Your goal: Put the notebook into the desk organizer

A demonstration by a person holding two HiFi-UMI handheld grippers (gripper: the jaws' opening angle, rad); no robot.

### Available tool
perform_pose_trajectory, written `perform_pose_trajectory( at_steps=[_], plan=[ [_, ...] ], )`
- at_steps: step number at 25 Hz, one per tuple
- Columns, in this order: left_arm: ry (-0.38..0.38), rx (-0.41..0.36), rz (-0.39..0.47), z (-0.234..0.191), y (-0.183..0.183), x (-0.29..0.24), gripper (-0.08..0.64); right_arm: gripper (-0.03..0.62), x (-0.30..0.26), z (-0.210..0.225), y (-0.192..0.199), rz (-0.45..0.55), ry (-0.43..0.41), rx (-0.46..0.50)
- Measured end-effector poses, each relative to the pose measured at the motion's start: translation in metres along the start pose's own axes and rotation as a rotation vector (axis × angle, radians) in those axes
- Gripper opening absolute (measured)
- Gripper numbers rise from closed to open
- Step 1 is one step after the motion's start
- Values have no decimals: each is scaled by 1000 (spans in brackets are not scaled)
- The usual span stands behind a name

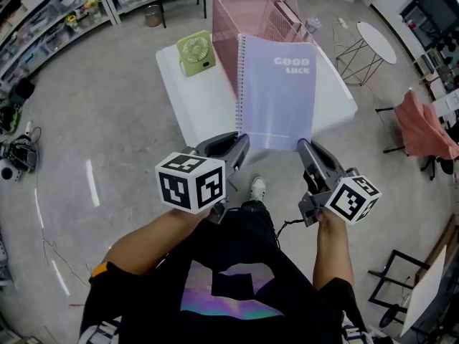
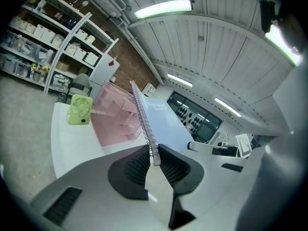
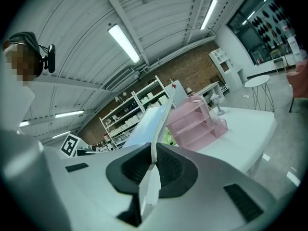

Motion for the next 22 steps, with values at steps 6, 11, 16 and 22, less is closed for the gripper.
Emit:
perform_pose_trajectory(
  at_steps=[6, 11, 16, 22],
  plan=[
    [-8, -4, 55, 15, -36, -59, 60, 41, -16, 48, -55, 7, -28, 34],
    [-81, 21, 102, 14, -70, -114, 60, 41, -52, 94, -107, -33, -84, 68],
    [-186, 63, 147, -4, -111, -166, 60, 41, -110, 134, -161, -89, -158, 115],
    [-324, 120, 169, -26, -148, -211, 61, 43, -173, 171, -201, -160, -224, 123]
  ],
)
Point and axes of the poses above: the fingertips, and each gripper's own axes: x backward along the fingers, z to its right, y out of its underside, the point moved 6 cm from there along x, backward along the fingers, and after that the axes turned 3 degrees about z, right-handed, at the moved point
